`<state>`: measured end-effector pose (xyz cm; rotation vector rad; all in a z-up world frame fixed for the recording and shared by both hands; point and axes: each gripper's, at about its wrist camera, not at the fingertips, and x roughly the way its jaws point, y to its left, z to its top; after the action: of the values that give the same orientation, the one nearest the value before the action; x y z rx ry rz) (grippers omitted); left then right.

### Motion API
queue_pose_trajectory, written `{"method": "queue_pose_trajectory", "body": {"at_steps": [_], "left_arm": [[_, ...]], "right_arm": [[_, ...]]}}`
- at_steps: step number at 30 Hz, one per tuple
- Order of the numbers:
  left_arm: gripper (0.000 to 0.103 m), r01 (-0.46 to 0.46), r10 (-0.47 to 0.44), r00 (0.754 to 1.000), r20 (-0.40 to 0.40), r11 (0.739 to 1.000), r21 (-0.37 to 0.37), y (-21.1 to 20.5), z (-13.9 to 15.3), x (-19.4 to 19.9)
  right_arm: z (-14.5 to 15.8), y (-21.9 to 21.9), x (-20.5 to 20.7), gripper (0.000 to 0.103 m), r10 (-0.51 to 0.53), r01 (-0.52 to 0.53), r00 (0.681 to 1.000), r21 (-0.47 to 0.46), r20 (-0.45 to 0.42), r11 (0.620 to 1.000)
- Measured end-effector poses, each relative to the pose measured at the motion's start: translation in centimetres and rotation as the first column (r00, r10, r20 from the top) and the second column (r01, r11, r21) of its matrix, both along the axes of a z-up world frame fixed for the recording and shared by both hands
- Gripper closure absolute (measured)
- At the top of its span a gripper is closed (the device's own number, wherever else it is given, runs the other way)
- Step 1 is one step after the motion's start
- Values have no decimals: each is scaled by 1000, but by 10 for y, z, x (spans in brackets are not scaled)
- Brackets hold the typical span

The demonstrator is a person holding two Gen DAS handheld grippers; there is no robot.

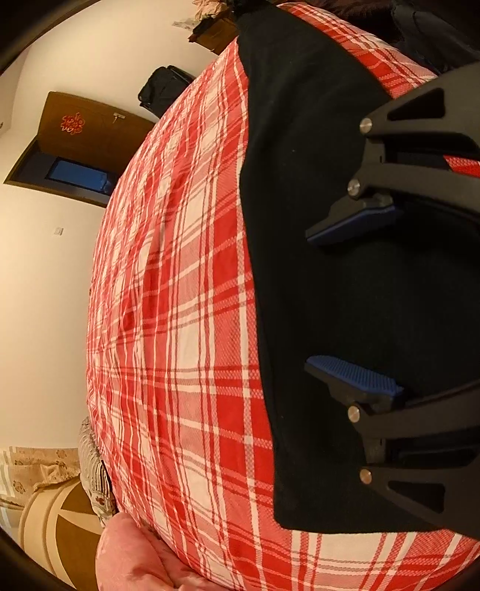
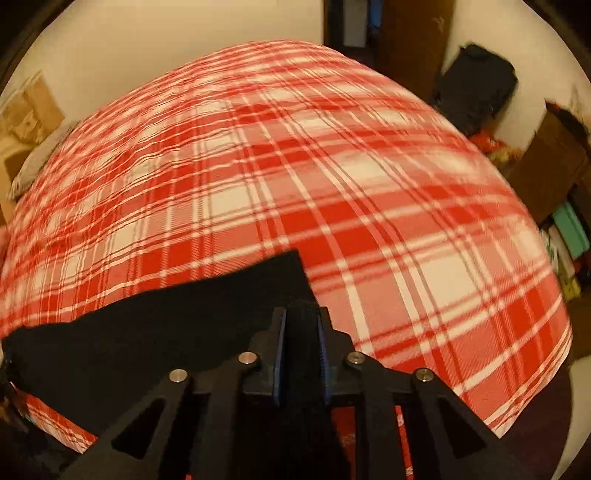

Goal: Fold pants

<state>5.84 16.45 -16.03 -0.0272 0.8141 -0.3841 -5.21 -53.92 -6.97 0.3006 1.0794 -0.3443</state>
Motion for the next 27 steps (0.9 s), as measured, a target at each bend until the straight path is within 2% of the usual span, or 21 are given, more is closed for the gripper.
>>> {"method": "queue_pose_trajectory", "body": {"at_steps": [2,6,10,14,18,21,24,25,26,27], "left_arm": [[37,-4,4,1000,4,1000,-7,1,-1,-2],[37,-5,5,1000,9,1000,-20,3,-2,-3],[37,0,0,1000,4,1000,-7,2,-1,-2],[36,-5,5,1000,4,1000,-9,1,-1,-3],[36,-13,13,1000,9,1000,-15,1,-1,-5],[36,-16,16,1000,12,1000,-22,2,-2,-5],[36,-23,23,999,24,999,-31,4,-3,-7],[36,-26,27,999,31,999,-31,4,-4,-9],[36,-30,31,999,39,999,-28,3,-5,-11],[36,-31,32,999,44,999,-25,3,-6,-12]], "right_arm": [[4,-10,-10,83,-21,16,998,72,64,997],[0,-9,-11,83,-9,3,998,114,60,993],[9,5,-2,91,39,-44,996,52,78,998],[40,16,11,92,71,-65,987,-42,147,997],[50,10,31,92,54,-38,988,-106,147,994],[36,-2,41,92,20,-11,994,-81,106,997],[3,-14,50,91,2,0,1000,-61,21,998],[-8,-18,52,90,-4,5,1000,-41,8,999],[-18,-21,54,84,-7,6,1000,-31,-18,1000],[-24,-22,54,83,-16,14,999,-44,-45,999]]}}
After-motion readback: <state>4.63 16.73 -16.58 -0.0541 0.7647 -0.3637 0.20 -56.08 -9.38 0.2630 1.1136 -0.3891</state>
